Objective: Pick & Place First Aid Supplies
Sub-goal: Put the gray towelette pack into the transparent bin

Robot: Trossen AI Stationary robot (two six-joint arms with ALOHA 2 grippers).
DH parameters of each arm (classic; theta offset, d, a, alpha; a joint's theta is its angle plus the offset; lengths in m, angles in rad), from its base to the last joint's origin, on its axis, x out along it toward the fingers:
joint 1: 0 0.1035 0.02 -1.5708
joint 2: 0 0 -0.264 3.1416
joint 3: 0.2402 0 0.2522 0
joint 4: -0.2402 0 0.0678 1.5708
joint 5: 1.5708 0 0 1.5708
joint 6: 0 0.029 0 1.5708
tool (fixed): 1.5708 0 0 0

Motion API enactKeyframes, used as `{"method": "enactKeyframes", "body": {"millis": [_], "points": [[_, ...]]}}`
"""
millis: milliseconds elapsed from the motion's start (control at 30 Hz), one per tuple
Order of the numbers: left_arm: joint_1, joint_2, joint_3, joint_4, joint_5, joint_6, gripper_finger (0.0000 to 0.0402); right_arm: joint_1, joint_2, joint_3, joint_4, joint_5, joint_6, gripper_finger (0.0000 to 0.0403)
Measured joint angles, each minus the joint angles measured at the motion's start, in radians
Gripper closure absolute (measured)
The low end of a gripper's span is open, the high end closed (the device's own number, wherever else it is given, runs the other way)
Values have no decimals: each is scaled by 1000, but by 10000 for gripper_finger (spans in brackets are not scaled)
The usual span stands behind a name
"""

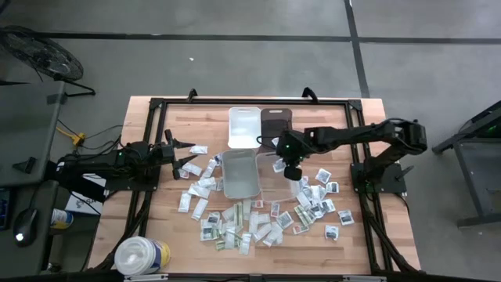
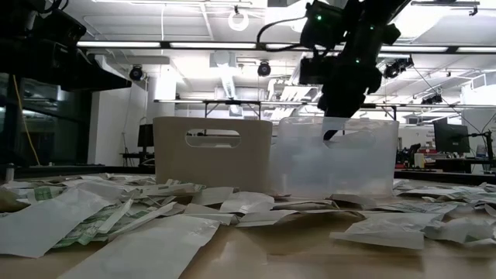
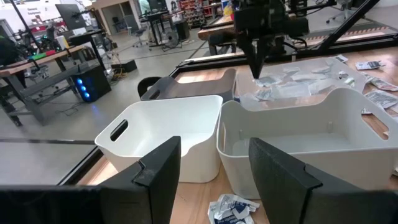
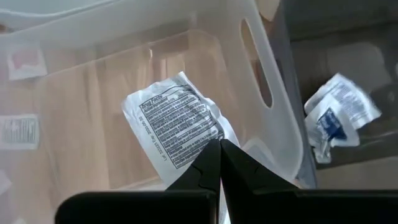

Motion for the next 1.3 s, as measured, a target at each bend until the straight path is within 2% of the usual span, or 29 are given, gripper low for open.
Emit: {"method": "enactKeyframes", "body": {"millis": [233,467,633,733,800,1033,1200,1300], "points": [[0,0,0,0,0,0,213,-3,8,0,-3,3,44,388],[0,0,0,0,0,0,213,-3,7,0,-5,2,93,330],[0,0,0,0,0,0,213,-10,-72,-1,-45,22,148,289],[0,0,0,0,0,0,213,-14,-143,-1,-151,86,242,276],[0,0,0,0,0,0,213,-26,-190,-1,-250,110,363,273],[0,0,0,0,0,0,213,-56,-291,-3,-586,84,767,273],[0,0,0,0,0,0,213,-43,-304,-3,-684,81,848,272],[0,0,0,0,0,0,213,-40,-304,-6,-719,25,853,272]]}}
